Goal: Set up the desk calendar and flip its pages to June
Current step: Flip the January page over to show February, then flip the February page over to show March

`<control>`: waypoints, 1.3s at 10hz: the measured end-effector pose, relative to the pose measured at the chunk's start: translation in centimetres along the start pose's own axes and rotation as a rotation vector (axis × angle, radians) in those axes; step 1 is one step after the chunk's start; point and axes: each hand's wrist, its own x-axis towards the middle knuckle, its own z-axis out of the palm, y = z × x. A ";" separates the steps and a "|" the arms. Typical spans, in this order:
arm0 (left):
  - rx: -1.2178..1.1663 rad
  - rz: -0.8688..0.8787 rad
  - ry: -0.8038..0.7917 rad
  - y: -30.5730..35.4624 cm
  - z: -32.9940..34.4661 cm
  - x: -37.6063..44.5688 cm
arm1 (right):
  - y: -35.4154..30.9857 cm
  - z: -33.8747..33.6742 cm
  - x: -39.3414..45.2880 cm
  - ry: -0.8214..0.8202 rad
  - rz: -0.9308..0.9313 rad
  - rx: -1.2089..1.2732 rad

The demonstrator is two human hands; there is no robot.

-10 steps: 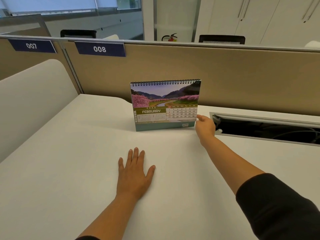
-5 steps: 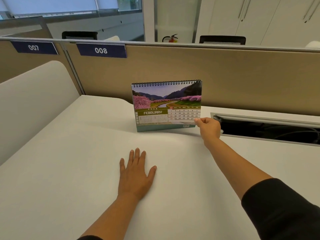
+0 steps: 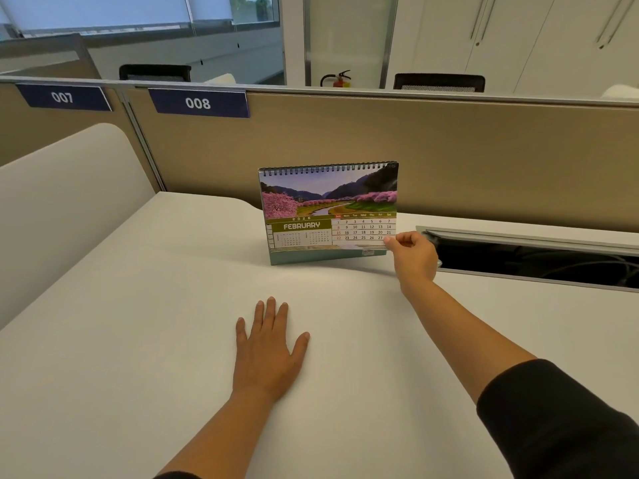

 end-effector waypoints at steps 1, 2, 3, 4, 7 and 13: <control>-0.002 0.001 0.004 0.0 0.1 0.0 | -0.1 0.1 -0.2 -0.001 0.016 -0.001; -0.010 0.000 0.006 0.0 0.1 0.0 | -0.4 -0.1 -0.8 -0.065 0.017 0.127; -0.004 -0.002 0.003 0.0 0.1 0.0 | -1.8 -1.0 -1.8 -0.294 0.193 0.505; -0.014 0.002 0.006 0.0 0.1 0.0 | -2.9 -1.8 -2.1 -0.557 0.271 0.843; -0.028 0.010 0.007 0.0 0.0 0.0 | -11.1 -3.1 -0.5 -0.814 0.019 1.111; -0.032 0.002 0.006 0.0 0.1 0.0 | -10.6 -2.8 1.0 -0.368 0.040 0.935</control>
